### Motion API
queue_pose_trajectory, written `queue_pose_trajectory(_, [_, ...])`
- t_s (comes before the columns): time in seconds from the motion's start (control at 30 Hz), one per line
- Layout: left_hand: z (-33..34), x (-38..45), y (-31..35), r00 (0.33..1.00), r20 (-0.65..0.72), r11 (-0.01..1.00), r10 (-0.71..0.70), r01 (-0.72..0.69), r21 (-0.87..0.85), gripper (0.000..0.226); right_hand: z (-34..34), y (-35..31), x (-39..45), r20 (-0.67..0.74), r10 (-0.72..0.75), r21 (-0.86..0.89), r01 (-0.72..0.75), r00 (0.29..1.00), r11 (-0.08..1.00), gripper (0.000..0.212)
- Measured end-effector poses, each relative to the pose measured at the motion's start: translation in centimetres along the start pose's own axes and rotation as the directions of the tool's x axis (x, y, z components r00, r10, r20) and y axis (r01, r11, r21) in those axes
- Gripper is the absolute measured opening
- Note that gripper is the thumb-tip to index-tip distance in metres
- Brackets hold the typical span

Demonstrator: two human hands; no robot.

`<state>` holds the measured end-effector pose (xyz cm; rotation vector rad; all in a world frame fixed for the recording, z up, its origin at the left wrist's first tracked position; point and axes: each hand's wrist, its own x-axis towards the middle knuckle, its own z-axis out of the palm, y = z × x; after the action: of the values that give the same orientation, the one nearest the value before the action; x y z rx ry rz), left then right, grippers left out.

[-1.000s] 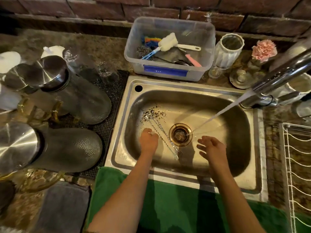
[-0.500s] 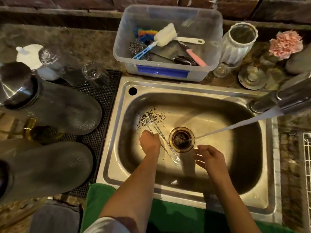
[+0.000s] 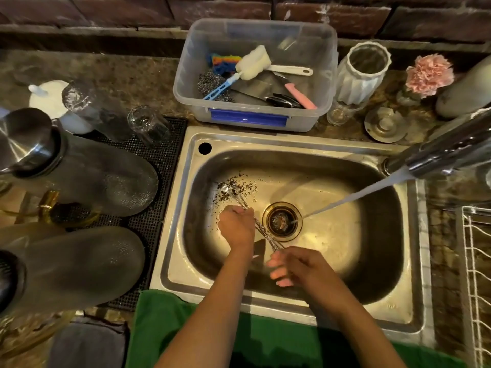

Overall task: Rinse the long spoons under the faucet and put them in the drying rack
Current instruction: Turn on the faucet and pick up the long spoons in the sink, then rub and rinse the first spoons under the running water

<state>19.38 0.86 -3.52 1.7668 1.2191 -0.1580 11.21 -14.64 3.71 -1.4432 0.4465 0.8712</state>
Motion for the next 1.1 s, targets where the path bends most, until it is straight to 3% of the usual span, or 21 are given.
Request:
queue_pose_trajectory(0.1, [-0.1,-3.5,1.8,0.998,0.069,0.987,-0.009,0.02,-0.159,0.021,1.0,0.5,-0.4,-0.064,-0.015,0.003,0.015,0.998,1.0,0.026])
queue_pose_trajectory(0.2, [-0.4,-7.4,2.4,0.99,0.134,0.959,-0.048,0.083,-0.27,0.01,1.1,0.5,-0.5,-0.199,0.034,0.246,0.016,0.979,0.969,0.026])
queue_pose_trajectory(0.3, [-0.6,-10.7,2.6,0.963,0.231,0.904,-0.14,0.22,-0.367,0.014,1.0,0.0,-1.0,-0.27,0.052,0.536,0.105,0.961,0.837,0.027])
queue_pose_trajectory(0.4, [-0.6,-13.6,3.0,0.916,0.352,0.846,-0.194,0.338,-0.412,0.014,0.3,-0.3,-1.7,-0.402,0.025,0.668,0.274,0.915,0.691,0.023])
queue_pose_trajectory(0.47, [-0.6,-15.0,3.1,0.896,0.408,0.823,-0.176,0.362,-0.438,0.019,-0.4,-0.6,-2.1,-0.48,-0.002,0.665,0.366,0.877,0.651,0.018])
queue_pose_trajectory(0.6, [-0.6,-16.8,2.9,0.851,0.516,0.818,-0.092,0.361,-0.449,0.025,-1.9,-0.6,-2.8,-0.598,-0.037,0.575,0.461,0.801,0.676,0.02])
queue_pose_trajectory(0.7, [-0.6,-17.5,3.1,0.804,0.595,0.804,-0.023,0.368,-0.467,0.022,-3.6,-0.6,-3.9,-0.629,-0.072,0.605,0.546,0.774,0.58,0.032])
queue_pose_trajectory(0.83, [-1.1,-16.8,3.3,0.76,0.646,0.719,-0.062,0.483,-0.499,0.014,-5.1,-0.5,-5.5,-0.671,-0.051,0.641,0.614,0.74,0.46,0.011])
queue_pose_trajectory(1.0, [-0.5,-16.2,4.1,0.753,0.655,0.705,-0.064,0.499,-0.504,0.012,-5.9,-0.4,-6.5,-0.737,0.029,0.617,0.654,0.676,0.438,0.016])
queue_pose_trajectory(1.1, [0.4,-16.1,4.8,0.742,0.667,0.693,-0.067,0.515,-0.504,0.006,-6.1,-0.4,-6.8,-0.736,0.049,0.627,0.652,0.676,0.426,0.017])
